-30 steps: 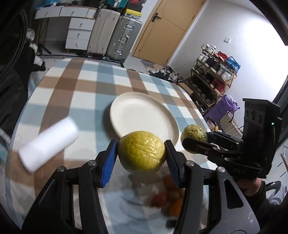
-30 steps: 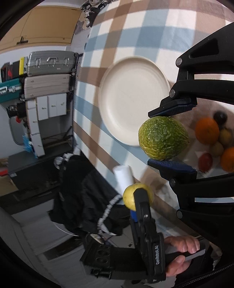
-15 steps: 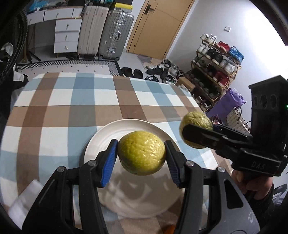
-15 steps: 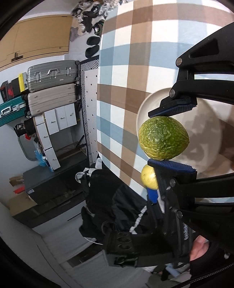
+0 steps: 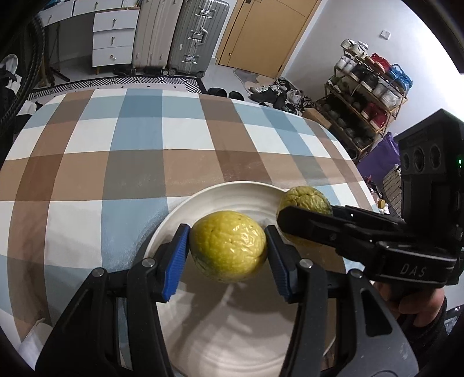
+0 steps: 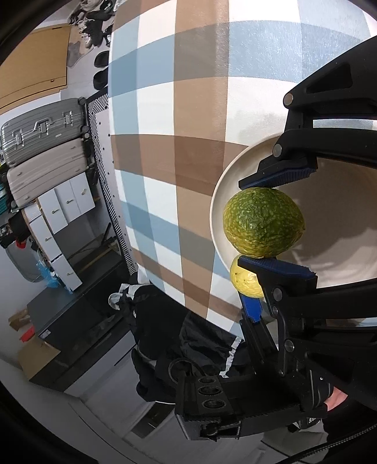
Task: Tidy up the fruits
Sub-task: 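Lower both citruses onto the cream plate and open both tools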
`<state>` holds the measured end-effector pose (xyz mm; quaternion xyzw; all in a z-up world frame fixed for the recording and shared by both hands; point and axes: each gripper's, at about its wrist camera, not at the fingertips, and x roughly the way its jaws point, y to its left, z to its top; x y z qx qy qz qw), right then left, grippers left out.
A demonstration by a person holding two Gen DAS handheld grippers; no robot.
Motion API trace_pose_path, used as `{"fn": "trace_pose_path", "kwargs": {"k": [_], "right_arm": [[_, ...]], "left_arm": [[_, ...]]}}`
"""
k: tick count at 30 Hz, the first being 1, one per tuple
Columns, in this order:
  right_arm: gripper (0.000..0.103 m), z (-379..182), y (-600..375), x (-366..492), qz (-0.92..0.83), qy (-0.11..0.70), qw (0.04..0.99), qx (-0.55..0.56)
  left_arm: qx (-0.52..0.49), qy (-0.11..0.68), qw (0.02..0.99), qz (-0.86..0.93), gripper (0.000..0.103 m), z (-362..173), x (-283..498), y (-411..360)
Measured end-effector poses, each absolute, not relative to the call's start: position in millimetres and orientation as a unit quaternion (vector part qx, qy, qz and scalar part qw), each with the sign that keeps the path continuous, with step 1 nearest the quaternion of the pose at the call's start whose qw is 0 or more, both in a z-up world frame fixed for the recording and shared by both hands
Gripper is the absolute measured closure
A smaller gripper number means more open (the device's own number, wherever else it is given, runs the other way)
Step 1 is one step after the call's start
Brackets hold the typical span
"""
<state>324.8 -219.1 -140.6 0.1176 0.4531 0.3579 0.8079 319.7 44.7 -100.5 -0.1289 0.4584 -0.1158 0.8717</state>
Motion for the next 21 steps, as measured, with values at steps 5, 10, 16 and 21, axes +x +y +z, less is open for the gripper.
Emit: {"fn": "trace_pose_path", "kwargs": {"k": [5, 10, 16, 21], "right_arm": [[0.056, -148.2, -217.5, 330.9, 0.352, 0.462, 0.804, 0.127], [0.056, -155.9, -217.1, 335.7, 0.343, 0.473, 0.798, 0.147], [0.052, -155.3, -224.5, 334.1, 0.342, 0.470, 0.794, 0.180], [0.050, -139.0, -239.3, 320.0, 0.334, 0.454, 0.802, 0.198]], "left_arm": [[-0.148, 0.464, 0.867, -0.109, 0.053, -108.4, 327.3, 48.6], [-0.161, 0.467, 0.862, -0.111, 0.053, -113.6, 329.0, 50.6], [-0.165, 0.455, 0.869, -0.103, 0.036, -100.5, 321.0, 51.4], [-0.159, 0.433, 0.882, -0.097, 0.021, -75.9, 296.2, 53.3]]}}
